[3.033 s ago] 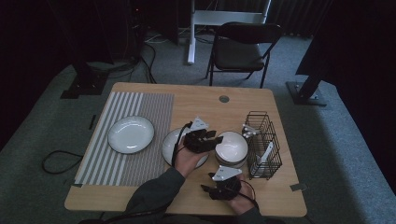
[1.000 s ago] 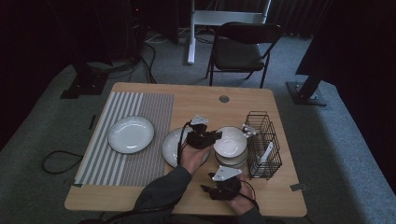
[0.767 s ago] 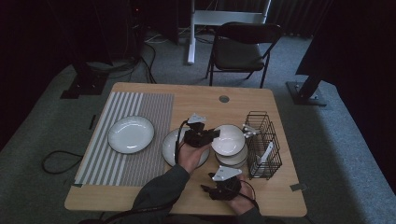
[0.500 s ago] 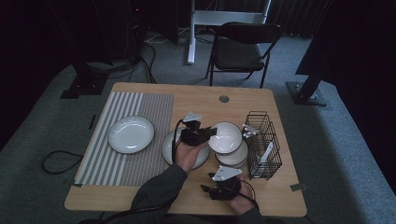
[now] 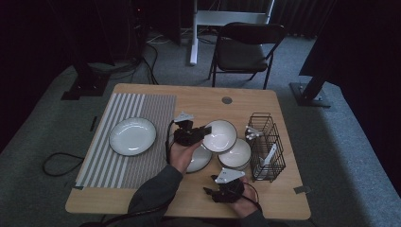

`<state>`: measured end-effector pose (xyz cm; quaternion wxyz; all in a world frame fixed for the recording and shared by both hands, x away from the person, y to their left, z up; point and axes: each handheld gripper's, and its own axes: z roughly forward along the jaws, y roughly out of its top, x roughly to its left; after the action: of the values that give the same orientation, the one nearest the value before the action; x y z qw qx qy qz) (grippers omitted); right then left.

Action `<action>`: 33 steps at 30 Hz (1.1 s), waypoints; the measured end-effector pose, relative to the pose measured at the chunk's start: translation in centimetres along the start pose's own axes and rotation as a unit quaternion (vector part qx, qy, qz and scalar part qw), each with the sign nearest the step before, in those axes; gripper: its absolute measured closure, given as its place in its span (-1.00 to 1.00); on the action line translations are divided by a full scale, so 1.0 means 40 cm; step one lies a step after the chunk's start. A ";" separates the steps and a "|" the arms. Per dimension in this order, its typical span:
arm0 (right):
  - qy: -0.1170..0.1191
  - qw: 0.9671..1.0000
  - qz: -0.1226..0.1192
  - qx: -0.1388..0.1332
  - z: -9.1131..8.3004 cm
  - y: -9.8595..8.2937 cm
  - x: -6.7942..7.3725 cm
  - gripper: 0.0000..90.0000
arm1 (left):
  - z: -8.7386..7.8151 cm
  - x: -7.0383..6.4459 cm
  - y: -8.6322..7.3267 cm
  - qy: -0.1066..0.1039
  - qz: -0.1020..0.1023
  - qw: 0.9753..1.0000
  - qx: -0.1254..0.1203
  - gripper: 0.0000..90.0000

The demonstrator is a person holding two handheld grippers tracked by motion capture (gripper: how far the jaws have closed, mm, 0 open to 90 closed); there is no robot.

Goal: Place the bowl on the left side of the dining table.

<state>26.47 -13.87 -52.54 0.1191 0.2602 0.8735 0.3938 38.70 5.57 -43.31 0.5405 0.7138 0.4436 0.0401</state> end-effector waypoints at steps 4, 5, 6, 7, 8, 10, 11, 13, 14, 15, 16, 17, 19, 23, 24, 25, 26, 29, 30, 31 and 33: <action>0.000 1.000 0.000 0.000 0.000 0.000 0.000 -0.02 | -0.013 0.017 -0.001 0.007 -0.003 1.000 -0.002 0.80; 0.000 1.000 0.000 0.000 0.000 0.000 0.000 -0.02 | -0.017 0.022 -0.002 0.009 -0.005 1.000 -0.002 0.80; 0.000 1.000 0.000 -0.001 0.000 0.000 0.000 -0.02 | -0.018 0.025 -0.002 0.010 -0.007 1.000 -0.002 0.80; 0.000 1.000 0.000 -0.001 0.000 0.000 0.000 -0.02 | -0.022 0.031 -0.003 0.010 -0.009 1.000 -0.003 0.80; 0.000 1.000 0.000 -0.001 0.000 0.000 0.000 -0.03 | -0.023 0.034 -0.004 0.010 -0.010 1.000 -0.004 0.80; 0.000 1.000 0.000 -0.001 0.000 0.000 0.000 -0.03 | -0.028 0.042 -0.006 0.009 -0.013 1.000 -0.007 0.80; 0.000 1.000 0.000 -0.001 0.000 0.000 0.000 -0.03 | -0.031 0.047 -0.008 0.008 -0.014 1.000 -0.008 0.80; 0.000 1.000 0.000 -0.001 0.001 0.000 0.000 -0.03 | -0.036 0.053 -0.010 0.011 -0.015 1.000 -0.009 0.80; 0.000 1.000 0.000 -0.001 0.001 0.000 0.000 -0.03 | -0.038 0.055 -0.011 0.012 -0.016 1.000 -0.010 0.80; 0.000 1.000 0.000 -0.001 0.001 0.000 0.000 -0.03 | -0.038 0.055 -0.011 0.012 -0.016 1.000 -0.010 0.80; 0.000 1.000 0.000 -0.001 0.001 0.000 0.000 -0.03 | -0.044 0.063 -0.014 0.014 -0.015 1.000 -0.011 0.80; 0.000 1.000 0.000 -0.001 0.001 0.000 0.000 -0.03 | -0.047 0.066 -0.015 0.015 -0.017 1.000 -0.012 0.80; 0.000 1.000 0.000 -0.001 0.001 0.000 0.000 -0.03 | -0.049 0.069 -0.016 0.015 -0.018 1.000 -0.011 0.80; 0.000 1.000 0.000 -0.001 0.001 0.000 0.000 -0.03 | -0.062 0.085 -0.020 0.020 -0.023 0.999 -0.014 0.80; 0.000 1.000 0.000 -0.001 0.001 0.000 -0.001 -0.03 | -0.065 0.089 -0.021 0.021 -0.025 0.999 -0.014 0.80; 0.000 1.000 0.000 -0.001 0.001 0.000 -0.001 -0.03 | -0.067 0.092 -0.022 0.023 -0.027 0.999 -0.015 0.80; 0.000 1.000 0.001 -0.001 0.001 0.000 0.000 -0.03 | -0.070 0.095 -0.022 0.024 -0.028 0.999 -0.016 0.80; 0.000 1.000 0.001 0.000 0.001 0.000 0.000 -0.03 | -0.078 0.105 -0.025 0.029 -0.030 0.999 -0.018 0.80; 0.000 1.000 0.001 0.000 0.001 0.000 0.000 -0.03 | -0.082 0.109 -0.026 0.030 -0.030 0.999 -0.018 0.80; 0.000 1.000 0.001 0.000 0.001 0.000 0.000 -0.03 | -0.085 0.114 -0.028 0.031 -0.030 0.999 -0.019 0.80; 0.000 1.000 0.001 0.000 0.001 0.000 0.000 -0.03 | -0.090 0.121 -0.030 0.032 -0.036 0.999 -0.020 0.80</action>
<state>26.49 -13.86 -52.55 0.1192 0.2607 0.8732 0.3942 38.99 11.53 -44.85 0.5411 0.6848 0.4853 0.0520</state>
